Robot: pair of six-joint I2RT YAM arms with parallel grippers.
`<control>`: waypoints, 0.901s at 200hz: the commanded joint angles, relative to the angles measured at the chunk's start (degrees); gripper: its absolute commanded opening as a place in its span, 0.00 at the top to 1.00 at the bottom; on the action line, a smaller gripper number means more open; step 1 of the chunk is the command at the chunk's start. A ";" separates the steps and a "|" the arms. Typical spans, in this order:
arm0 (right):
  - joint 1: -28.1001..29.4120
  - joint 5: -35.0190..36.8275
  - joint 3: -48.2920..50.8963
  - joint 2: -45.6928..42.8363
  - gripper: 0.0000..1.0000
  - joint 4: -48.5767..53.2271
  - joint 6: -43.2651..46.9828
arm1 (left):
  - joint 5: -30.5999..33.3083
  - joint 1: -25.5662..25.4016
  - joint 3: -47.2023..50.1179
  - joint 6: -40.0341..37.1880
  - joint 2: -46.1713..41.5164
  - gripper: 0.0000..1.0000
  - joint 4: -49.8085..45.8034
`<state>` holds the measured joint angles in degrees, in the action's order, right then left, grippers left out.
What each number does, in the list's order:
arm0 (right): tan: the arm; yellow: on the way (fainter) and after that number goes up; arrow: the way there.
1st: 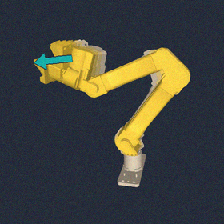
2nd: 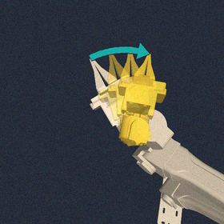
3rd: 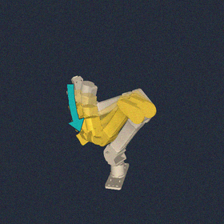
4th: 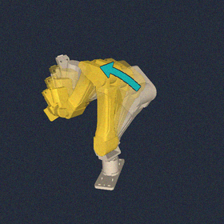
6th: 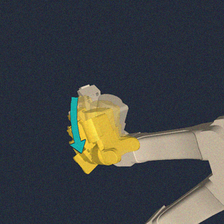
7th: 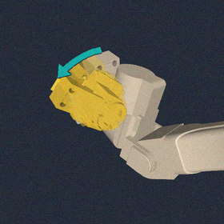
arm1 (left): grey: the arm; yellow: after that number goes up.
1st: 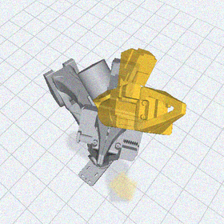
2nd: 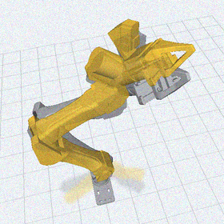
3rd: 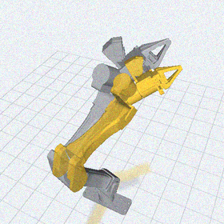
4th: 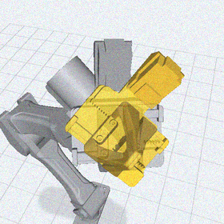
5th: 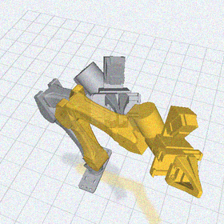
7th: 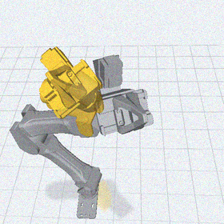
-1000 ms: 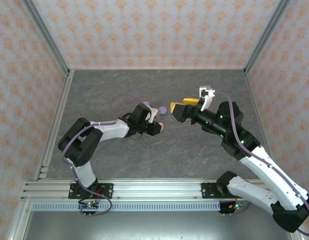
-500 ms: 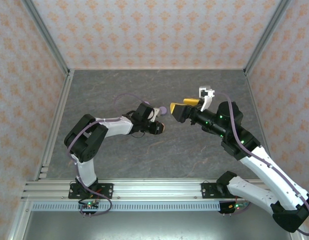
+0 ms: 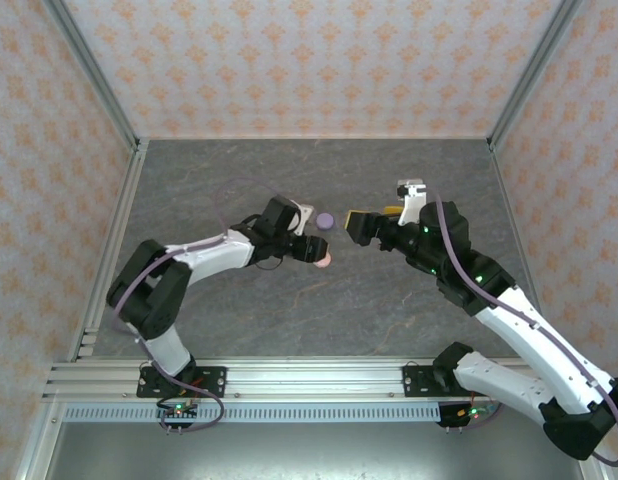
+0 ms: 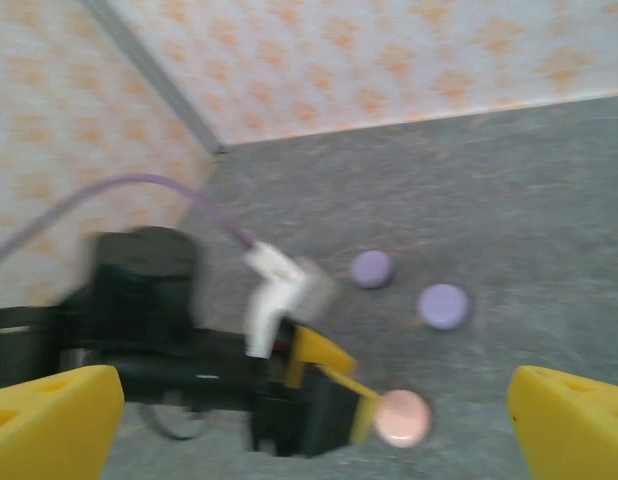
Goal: Insert the wireless bluetooth earbuds into the charging case
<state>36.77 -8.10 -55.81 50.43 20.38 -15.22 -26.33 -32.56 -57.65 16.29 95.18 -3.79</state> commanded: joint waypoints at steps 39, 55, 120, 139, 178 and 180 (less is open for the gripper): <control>-4.53 26.00 10.24 -3.91 0.01 -2.09 5.70 | 14.19 1.63 5.25 -4.42 -21.47 0.23 -1.04; -6.92 28.48 14.26 -5.53 0.01 -6.85 8.32 | 20.87 2.78 8.82 -5.16 -27.84 0.17 0.68; -24.67 25.36 29.54 -1.13 0.01 -28.10 12.93 | 39.11 11.20 20.96 -11.43 -45.16 0.03 7.73; -26.68 24.53 34.52 2.28 0.01 -37.79 13.89 | 42.17 11.55 22.58 -14.03 -46.68 0.02 9.35; -27.89 21.17 42.03 11.77 0.01 -60.59 18.42 | 44.96 14.10 27.58 -13.13 -48.15 0.00 12.98; -27.90 21.03 42.08 12.38 0.01 -61.44 18.72 | 44.98 14.32 27.83 -13.02 -48.15 0.00 13.19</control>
<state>9.61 15.75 -15.22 58.11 -22.15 -0.91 14.24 -20.18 -32.60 4.32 47.79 4.71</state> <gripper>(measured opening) 0.992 0.999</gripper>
